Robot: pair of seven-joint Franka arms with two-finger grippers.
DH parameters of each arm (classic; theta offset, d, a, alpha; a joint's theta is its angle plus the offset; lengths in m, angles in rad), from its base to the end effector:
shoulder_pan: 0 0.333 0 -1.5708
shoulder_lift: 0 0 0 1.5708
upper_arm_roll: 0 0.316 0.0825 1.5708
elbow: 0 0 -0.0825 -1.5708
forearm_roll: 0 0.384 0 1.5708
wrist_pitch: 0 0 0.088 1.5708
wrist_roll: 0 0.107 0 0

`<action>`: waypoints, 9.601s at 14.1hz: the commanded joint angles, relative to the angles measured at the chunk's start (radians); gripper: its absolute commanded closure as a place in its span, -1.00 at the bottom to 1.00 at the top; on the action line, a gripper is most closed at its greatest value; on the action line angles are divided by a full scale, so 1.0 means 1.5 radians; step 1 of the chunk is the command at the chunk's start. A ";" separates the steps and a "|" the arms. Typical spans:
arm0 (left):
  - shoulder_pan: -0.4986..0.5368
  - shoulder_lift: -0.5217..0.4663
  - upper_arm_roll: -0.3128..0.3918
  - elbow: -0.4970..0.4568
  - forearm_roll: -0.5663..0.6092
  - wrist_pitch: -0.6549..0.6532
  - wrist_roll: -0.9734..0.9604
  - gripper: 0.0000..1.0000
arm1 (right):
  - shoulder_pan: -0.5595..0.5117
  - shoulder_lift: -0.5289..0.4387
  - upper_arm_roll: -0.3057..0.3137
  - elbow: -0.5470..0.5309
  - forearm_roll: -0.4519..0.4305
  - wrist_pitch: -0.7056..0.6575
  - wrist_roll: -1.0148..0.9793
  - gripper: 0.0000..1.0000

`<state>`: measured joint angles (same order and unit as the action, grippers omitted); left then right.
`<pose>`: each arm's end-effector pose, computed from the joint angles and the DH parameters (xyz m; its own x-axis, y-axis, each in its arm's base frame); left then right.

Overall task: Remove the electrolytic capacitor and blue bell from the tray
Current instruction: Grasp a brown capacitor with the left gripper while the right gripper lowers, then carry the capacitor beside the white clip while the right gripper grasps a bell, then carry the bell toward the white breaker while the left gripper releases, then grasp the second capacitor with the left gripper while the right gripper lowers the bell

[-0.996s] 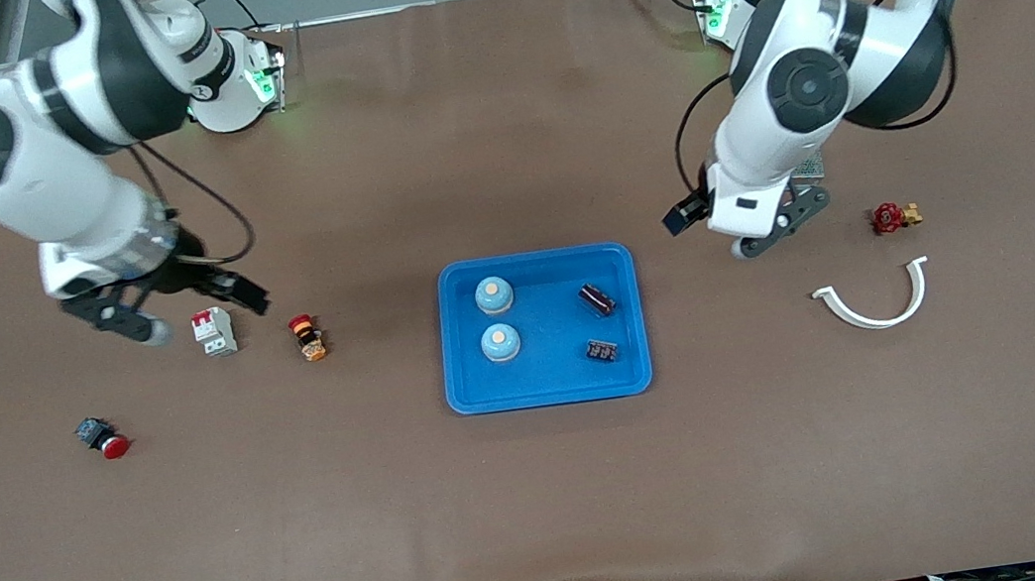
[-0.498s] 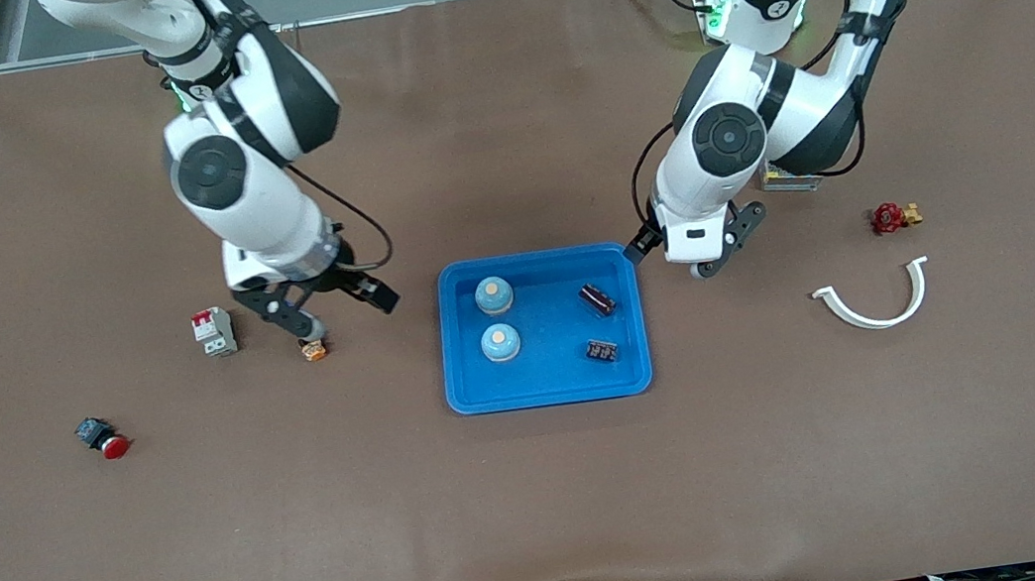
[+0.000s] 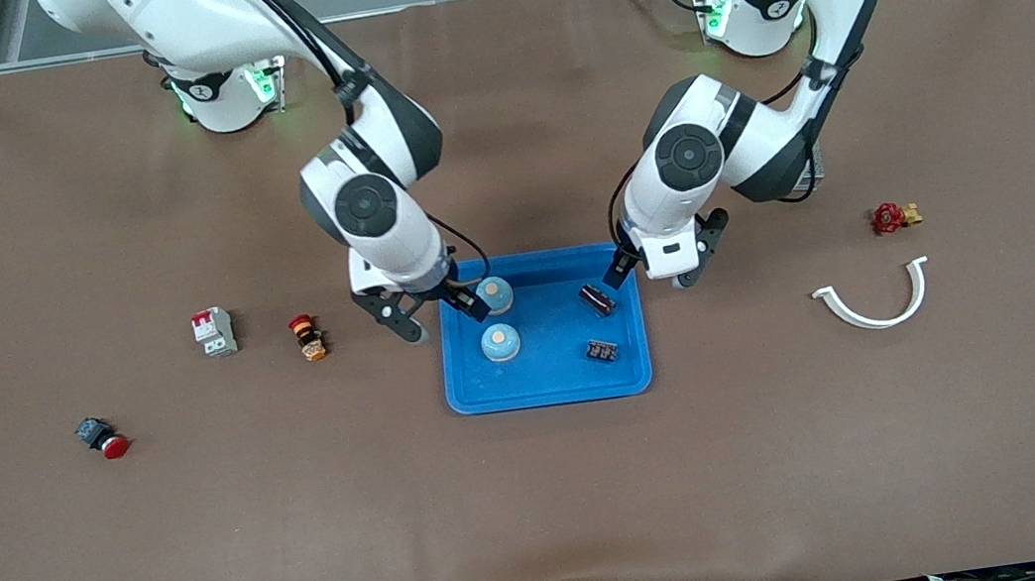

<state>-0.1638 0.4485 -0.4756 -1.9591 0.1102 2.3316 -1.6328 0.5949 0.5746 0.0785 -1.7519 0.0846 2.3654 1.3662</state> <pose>0.5001 -0.3548 0.2668 0.5727 0.8109 -0.1203 0.8147 -0.5793 -0.0264 0.5255 0.4145 0.2477 0.7197 -0.6878 -0.0945 -0.6937 -0.7181 -0.0562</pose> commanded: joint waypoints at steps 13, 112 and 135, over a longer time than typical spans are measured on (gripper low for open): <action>-0.038 0.154 0.003 0.102 0.160 0.073 -0.209 -0.21 | 0.046 0.093 -0.009 0.060 0.000 0.031 0.020 -1.00; 0.159 0.235 -0.082 0.331 0.112 -0.172 0.024 -1.00 | -0.473 -0.331 -0.019 -0.329 -0.070 -0.012 -1.059 1.00; -0.011 0.326 -0.011 0.355 0.114 0.002 -0.162 -0.15 | -0.611 -0.258 -0.020 -0.512 -0.071 0.192 -1.226 1.00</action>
<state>-0.1662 0.9315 -0.5017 -1.4476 0.2843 2.3275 -1.8693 -0.2781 0.1780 0.0311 -2.5101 -0.0077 2.6330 -0.4393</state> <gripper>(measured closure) 0.295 0.366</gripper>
